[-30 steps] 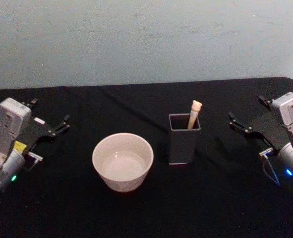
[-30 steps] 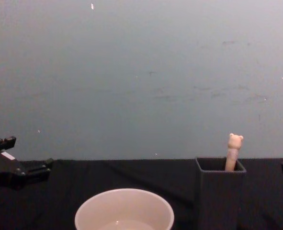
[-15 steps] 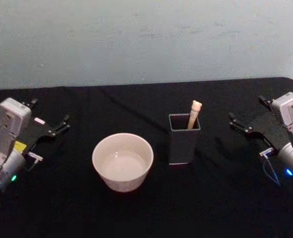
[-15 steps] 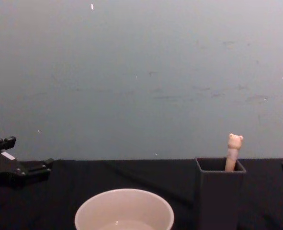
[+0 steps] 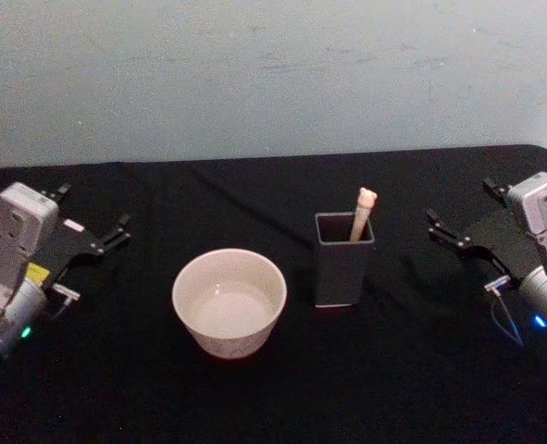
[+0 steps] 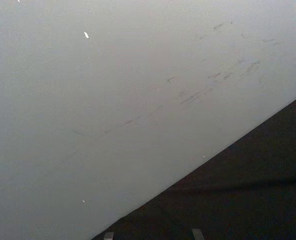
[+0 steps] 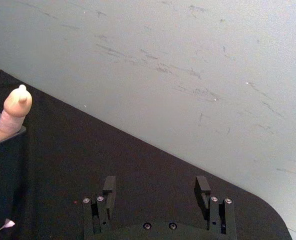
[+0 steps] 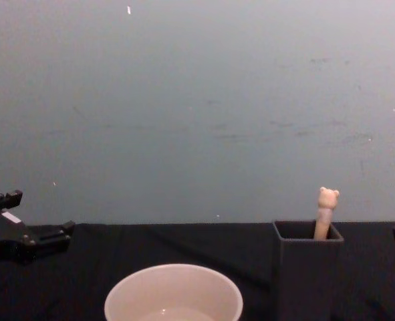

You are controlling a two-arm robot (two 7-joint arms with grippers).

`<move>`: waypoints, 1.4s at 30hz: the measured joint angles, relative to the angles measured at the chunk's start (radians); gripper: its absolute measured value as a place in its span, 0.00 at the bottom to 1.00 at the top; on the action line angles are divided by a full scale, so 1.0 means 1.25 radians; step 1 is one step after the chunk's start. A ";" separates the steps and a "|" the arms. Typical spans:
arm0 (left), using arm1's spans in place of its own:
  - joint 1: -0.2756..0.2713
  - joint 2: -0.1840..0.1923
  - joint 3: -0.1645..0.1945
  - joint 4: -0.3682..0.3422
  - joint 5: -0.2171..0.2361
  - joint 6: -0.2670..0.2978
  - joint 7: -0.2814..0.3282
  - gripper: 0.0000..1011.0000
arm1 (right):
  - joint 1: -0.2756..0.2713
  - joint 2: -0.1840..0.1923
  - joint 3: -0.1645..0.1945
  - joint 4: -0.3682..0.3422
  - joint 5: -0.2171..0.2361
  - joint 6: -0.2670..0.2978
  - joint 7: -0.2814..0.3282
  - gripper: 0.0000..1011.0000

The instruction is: Pick up the stirring spoon with one hand, stir inside the cup, then place it back in its original position.

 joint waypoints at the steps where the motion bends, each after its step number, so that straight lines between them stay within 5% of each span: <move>1: 0.000 0.000 0.000 0.000 0.000 0.000 0.000 0.99 | 0.000 0.000 0.000 0.000 0.000 0.000 0.000 0.99; 42: 0.000 0.000 0.000 0.000 0.000 0.000 0.000 0.99 | -0.009 -0.002 0.016 -0.011 0.016 0.000 0.027 0.99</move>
